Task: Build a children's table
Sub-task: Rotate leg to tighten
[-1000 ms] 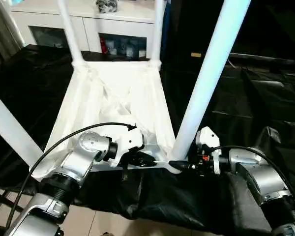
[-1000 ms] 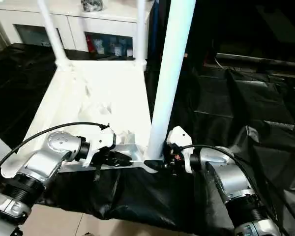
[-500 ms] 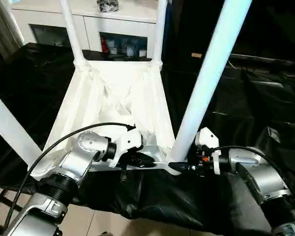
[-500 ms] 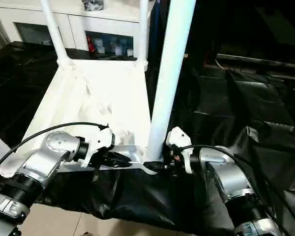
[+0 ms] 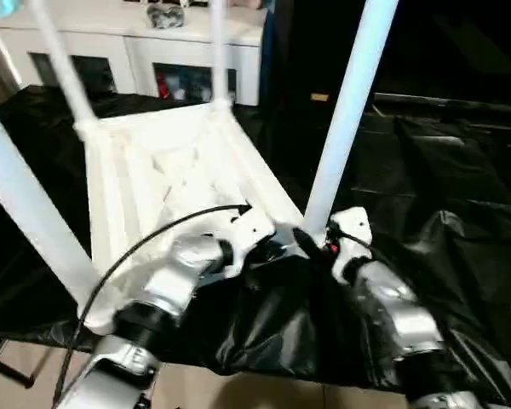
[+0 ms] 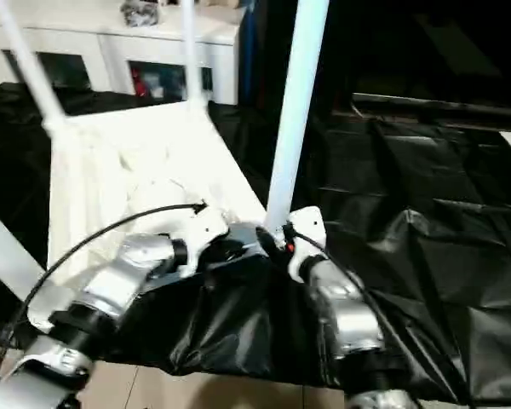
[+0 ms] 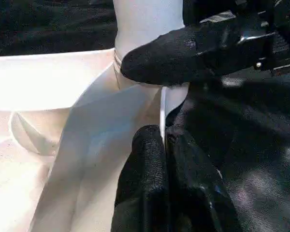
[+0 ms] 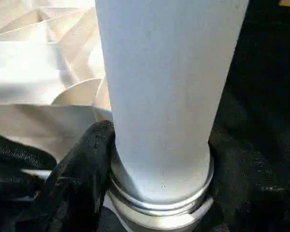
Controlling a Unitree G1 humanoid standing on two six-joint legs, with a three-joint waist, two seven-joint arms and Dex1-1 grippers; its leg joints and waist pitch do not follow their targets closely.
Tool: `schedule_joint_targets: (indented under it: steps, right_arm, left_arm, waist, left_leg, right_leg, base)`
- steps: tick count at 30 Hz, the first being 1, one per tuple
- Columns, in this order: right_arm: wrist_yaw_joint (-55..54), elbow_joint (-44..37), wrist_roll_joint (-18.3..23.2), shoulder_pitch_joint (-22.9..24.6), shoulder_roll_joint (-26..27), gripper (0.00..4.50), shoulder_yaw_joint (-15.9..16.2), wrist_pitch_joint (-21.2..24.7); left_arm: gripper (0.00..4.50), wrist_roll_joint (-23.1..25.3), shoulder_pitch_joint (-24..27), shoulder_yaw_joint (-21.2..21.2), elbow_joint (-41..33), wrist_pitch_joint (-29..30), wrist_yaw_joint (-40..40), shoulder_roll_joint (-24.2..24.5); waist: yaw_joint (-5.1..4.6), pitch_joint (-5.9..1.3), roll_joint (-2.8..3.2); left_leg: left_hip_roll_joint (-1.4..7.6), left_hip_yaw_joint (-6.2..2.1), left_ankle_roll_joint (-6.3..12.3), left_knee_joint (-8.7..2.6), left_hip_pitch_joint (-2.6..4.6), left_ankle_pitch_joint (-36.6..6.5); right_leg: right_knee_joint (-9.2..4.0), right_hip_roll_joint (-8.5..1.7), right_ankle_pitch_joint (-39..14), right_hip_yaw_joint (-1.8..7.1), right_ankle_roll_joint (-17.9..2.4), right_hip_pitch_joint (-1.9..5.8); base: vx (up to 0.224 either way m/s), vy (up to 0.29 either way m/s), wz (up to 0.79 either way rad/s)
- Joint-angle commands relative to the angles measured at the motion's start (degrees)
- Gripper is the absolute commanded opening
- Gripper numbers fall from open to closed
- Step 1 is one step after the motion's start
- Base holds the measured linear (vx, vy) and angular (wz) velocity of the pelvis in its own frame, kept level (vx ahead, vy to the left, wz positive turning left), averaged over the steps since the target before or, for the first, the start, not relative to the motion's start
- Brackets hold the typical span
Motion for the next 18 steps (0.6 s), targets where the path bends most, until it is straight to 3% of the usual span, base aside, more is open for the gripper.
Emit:
schedule_joint_targets:
  steps: [1, 4, 6, 9, 10, 12, 14, 15, 16, 18]
  right_arm:
    - [3.89, 0.38, 0.50, -1.10, 3.48, 3.35, 4.68, -0.56]
    - [5.41, -1.11, 1.89, -0.72, 2.77, 3.45, 3.97, -0.22]
    - [7.98, -2.57, 2.75, -0.41, 0.83, 3.78, 3.78, -0.36]
    - [12.54, -4.08, 3.92, -0.03, -2.75, 3.84, 3.56, -0.01]
    - [13.58, -4.21, 3.29, 0.06, -3.98, 3.99, 3.86, -0.11]
    - [18.61, -5.21, 2.06, 0.77, -8.28, 4.15, 5.44, -0.19]
    - [21.51, -6.28, 2.38, 1.22, -10.24, 4.15, 5.75, -0.61]
    - [21.89, -6.44, 2.57, 1.28, -10.38, 4.15, 5.73, -0.62]
    - [26.26, -7.90, 4.29, 1.88, -12.14, 4.15, 5.80, -0.43]
    - [30.12, -8.72, 5.51, 2.26, -13.82, 4.15, 6.13, -0.10]
  left_arm:
    - [0.00, -0.31, -0.45, -3.64, -0.48, -1.31, -1.44, -2.95]
    - [0.00, -0.78, -0.01, -3.51, -1.38, -1.72, -2.74, -1.74]
    - [0.00, -1.42, 0.43, -3.25, -2.09, -2.28, -4.76, -0.39]
    - [0.00, -2.86, 1.30, -3.15, -3.61, -2.92, -9.33, 1.87]
    - [0.00, -3.51, 1.69, -3.28, -4.41, -2.83, -11.25, 2.68]
    - [0.00, -4.47, 2.44, -3.53, -5.81, -2.88, -14.96, 4.74]
    - [0.00, -4.75, 2.48, -3.31, -5.73, -2.94, -15.95, 5.39]
    - [0.00, -4.79, 2.50, -3.31, -5.76, -2.96, -16.13, 5.49]
    - [0.00, -5.04, 2.83, -3.45, -6.01, -3.25, -18.11, 6.83]
    - [0.00, -5.06, 3.14, -3.60, -6.17, -3.64, -19.69, 8.11]
  waist:
    - [-0.08, -2.62, 0.36]
    - [0.00, -2.66, 0.48]
    - [0.06, -2.74, 0.49]
    - [0.38, -2.98, 0.63]
    - [0.46, -3.04, 0.93]
    - [0.62, -3.34, 0.47]
    - [1.03, -3.46, 0.92]
    - [1.05, -3.52, 0.91]
    - [1.18, -3.52, 0.53]
    - [1.51, -3.43, 0.70]
  left_leg:
    - [0.90, -1.43, -0.10, -4.24, 0.67, -25.32]
    - [1.04, -1.34, 0.16, -4.34, 0.56, -24.75]
    - [1.07, -1.23, 0.33, -4.32, 0.52, -24.11]
    - [1.25, -0.97, 1.23, -4.15, 0.39, -21.28]
    - [1.29, -0.85, 1.53, -4.07, 0.31, -19.70]
    - [1.26, -0.54, 2.43, -3.67, 0.25, -16.41]
    - [1.32, -0.34, 3.89, -3.32, 0.26, -12.95]
    - [1.29, -0.33, 4.17, -3.30, 0.09, -12.13]
    - [1.31, -0.31, 4.71, -3.25, 0.04, -11.28]
    - [1.40, -0.32, 5.23, -3.27, 0.12, -11.17]
  right_leg:
    - [-5.81, -2.51, -29.91, 1.38, -5.29, 1.35]
    - [-5.40, -2.42, -26.84, 1.59, -6.48, 1.45]
    - [-5.20, -2.40, -24.79, 1.69, -7.26, 1.60]
    - [-4.53, -2.40, -19.35, 1.96, -9.31, 1.89]
    - [-4.19, -2.36, -16.72, 2.05, -10.40, 1.99]
    - [-3.52, -2.22, -11.87, 2.08, -12.00, 2.26]
    - [-2.84, -2.14, -6.62, 2.17, -13.72, 2.39]
    - [-2.65, -2.17, -5.61, 2.14, -13.97, 2.60]
    - [-2.55, -2.25, -4.89, 2.10, -14.27, 2.69]
    - [-2.65, -2.38, -5.76, 2.11, -14.18, 2.73]
  base:
    - [0.000, 0.000, 0.00]
    - [0.000, 0.000, 0.00]
    - [0.000, 0.000, 0.00]
    - [0.000, 0.000, 0.00]
    - [0.000, 0.000, 0.00]
    - [0.050, -0.007, 0.05]
    - [0.028, -0.002, 0.04]
    - [0.000, 0.000, 0.00]
    - [0.000, 0.000, 0.00]
    - [0.000, 0.000, 0.00]
